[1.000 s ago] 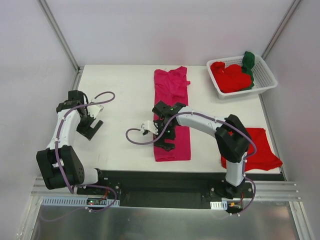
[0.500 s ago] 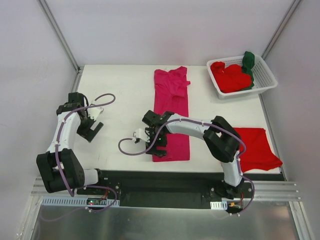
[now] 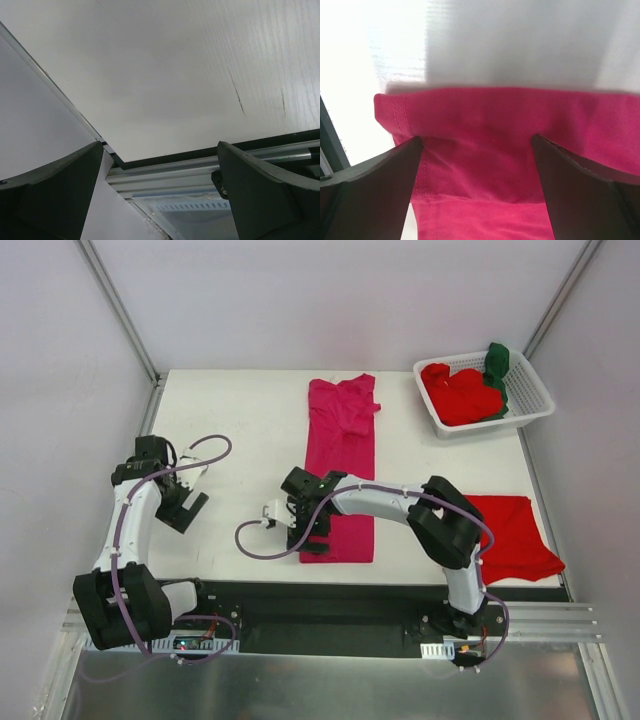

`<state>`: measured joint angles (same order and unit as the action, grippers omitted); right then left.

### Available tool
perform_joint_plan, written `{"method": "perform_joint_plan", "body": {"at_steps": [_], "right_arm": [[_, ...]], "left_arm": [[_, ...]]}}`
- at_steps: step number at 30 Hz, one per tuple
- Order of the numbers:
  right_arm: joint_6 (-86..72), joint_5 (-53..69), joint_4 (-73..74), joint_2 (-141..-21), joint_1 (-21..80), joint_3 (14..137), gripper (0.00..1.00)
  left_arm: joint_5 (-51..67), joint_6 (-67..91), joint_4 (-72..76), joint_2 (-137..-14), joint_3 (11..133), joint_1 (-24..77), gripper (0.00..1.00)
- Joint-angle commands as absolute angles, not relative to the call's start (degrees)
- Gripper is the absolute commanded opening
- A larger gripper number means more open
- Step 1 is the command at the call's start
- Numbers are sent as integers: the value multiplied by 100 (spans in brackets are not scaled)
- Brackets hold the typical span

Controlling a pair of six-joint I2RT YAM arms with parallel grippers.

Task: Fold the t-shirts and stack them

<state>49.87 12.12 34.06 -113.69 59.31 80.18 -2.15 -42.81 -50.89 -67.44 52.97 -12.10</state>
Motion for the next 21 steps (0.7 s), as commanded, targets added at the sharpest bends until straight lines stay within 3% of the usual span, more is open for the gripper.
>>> {"method": "perform_joint_plan", "body": {"at_steps": [1,8,21], "right_arm": [[4553,844,3647,-10917,5915,7962,96],[4596,510,4254,-10644,5906,8367,96],[4263,747,3832,-10626,5836,7111,96]], "left_arm": [[-35,-4245,-5291,-6469,5221,-1222,100],[-9,-4175,-5309,-6469,5388,-1230,99],[-9,-4254,-5309,-6293,5195,-1222,99]]}}
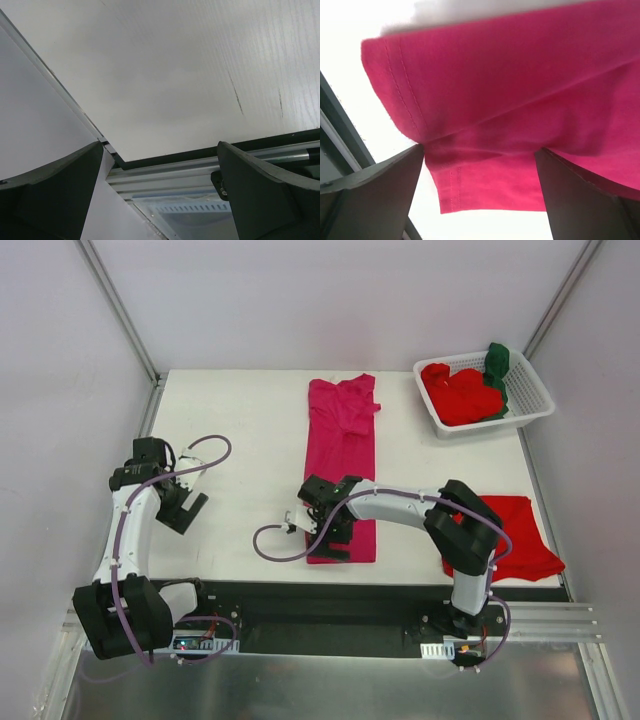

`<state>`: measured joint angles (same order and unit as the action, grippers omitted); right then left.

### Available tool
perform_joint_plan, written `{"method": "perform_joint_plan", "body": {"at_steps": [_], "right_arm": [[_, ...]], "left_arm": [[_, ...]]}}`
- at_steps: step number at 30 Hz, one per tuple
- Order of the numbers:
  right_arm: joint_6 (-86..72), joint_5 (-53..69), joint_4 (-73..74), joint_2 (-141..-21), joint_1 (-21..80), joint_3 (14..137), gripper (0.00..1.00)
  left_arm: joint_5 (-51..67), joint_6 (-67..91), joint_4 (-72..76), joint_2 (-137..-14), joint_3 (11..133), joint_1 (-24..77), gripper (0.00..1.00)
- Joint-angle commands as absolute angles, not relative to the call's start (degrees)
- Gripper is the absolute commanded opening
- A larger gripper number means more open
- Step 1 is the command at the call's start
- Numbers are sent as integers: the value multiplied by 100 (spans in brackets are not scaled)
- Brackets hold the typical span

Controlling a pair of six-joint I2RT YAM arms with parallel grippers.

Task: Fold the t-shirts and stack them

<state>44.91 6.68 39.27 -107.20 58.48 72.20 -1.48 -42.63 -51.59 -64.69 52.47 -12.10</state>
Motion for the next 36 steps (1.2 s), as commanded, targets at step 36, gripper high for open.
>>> {"method": "perform_joint_plan", "body": {"at_steps": [36], "right_arm": [[4756,-1600,3454,-8288,6705,5774,96]], "left_arm": [[-131,-4992,-5818,-6513,6179,246,99]]}}
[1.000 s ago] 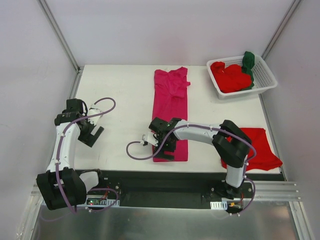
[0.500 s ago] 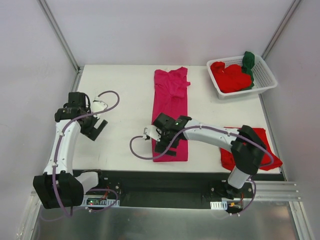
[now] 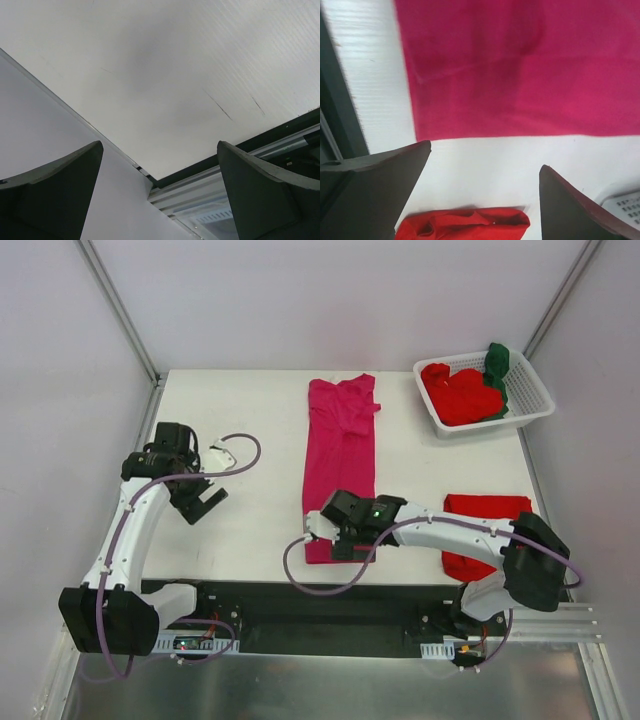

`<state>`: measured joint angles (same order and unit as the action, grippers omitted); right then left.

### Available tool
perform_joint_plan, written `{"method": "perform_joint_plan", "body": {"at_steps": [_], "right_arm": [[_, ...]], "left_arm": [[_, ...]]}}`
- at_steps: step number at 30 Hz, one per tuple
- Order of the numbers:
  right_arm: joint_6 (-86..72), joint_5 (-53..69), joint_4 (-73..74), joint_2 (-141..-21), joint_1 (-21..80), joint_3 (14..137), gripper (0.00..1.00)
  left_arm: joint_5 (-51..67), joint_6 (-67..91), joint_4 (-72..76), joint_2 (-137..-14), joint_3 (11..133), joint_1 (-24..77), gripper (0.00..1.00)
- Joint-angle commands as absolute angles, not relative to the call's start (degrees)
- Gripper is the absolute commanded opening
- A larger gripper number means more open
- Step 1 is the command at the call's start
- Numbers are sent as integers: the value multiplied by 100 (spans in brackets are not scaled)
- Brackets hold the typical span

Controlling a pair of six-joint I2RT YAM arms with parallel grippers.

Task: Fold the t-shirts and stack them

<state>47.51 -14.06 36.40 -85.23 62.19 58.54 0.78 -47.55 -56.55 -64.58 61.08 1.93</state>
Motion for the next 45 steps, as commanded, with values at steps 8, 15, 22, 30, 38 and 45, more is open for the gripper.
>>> {"method": "perform_joint_plan", "body": {"at_steps": [8,15,22,30,38,45], "right_arm": [[4219,-1415,3428,-8261,7330,5889,96],[3982,-1063,3244,-8384,7734,5617,96],[4034,-800,2603,-8780,7813,5292,96],[4236,-686,2171,-9439,7454,5519,98],[4526,-528,2188,-9799,6953,5862,99],[4658,-422,2618,-9800,6715,6293,99]], "left_arm": [[-413,-5150,-5827,-6355,5784,264,99],[-563,-5186,-5827,-6468,5748,272,99],[-694,-5097,-5827,-6425,6099,272,99],[-703,-5080,-5985,-6214,6170,272,99],[-703,-5027,-6021,-6144,6135,264,99],[-721,-5045,-6020,-6223,6152,255,99]]}}
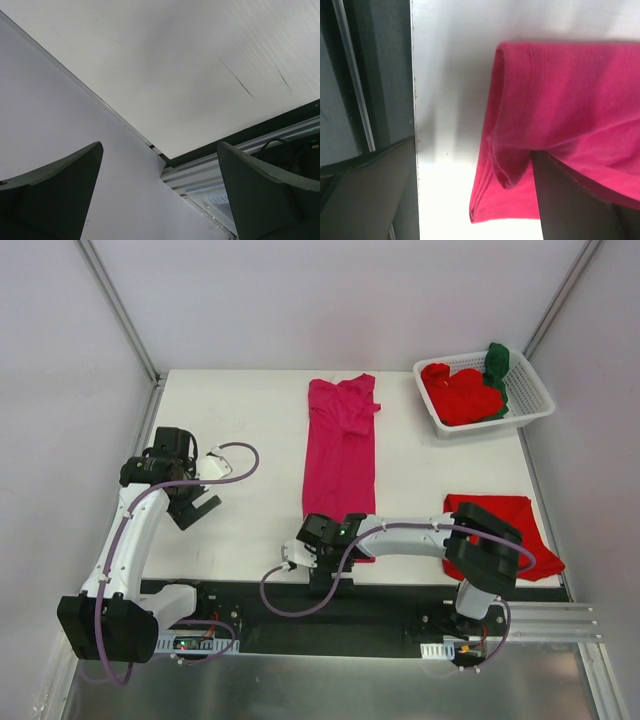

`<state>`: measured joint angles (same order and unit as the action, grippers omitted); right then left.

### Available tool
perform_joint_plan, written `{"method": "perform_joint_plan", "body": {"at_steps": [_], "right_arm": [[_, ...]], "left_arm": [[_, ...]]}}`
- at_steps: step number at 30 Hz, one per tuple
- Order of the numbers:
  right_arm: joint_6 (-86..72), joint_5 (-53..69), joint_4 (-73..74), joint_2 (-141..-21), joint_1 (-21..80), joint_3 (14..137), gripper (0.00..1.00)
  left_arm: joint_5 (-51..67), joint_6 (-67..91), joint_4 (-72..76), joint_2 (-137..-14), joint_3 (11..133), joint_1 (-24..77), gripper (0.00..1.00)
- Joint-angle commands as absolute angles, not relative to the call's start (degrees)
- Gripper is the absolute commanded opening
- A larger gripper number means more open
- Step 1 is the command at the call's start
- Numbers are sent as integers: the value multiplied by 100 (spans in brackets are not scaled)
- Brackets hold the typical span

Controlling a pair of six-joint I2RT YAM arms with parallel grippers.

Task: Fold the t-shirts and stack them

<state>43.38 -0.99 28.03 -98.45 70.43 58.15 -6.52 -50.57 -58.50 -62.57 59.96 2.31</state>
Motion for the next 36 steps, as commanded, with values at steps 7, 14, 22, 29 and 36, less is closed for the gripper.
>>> {"method": "perform_joint_plan", "body": {"at_steps": [7,14,22,29,36], "right_arm": [[4720,-229,3137,-9624,6583,6749,99],[4790,-185,3208,-9668,6495,6803,99],[4746,-53,3419,-9466,6504,6715,99],[4693,184,3594,-9281,6618,6478,98],[4535,220,3551,-9167,6864,6223,97]], "left_arm": [[-756,-5089,-6012,-6267,6108,237,99],[-729,-5062,-6003,-6310,6091,202,99],[-773,-5089,-5968,-6328,6056,167,99],[-809,-5089,-5906,-6434,6135,149,99],[-835,-5106,-5880,-6478,6161,149,99]]}}
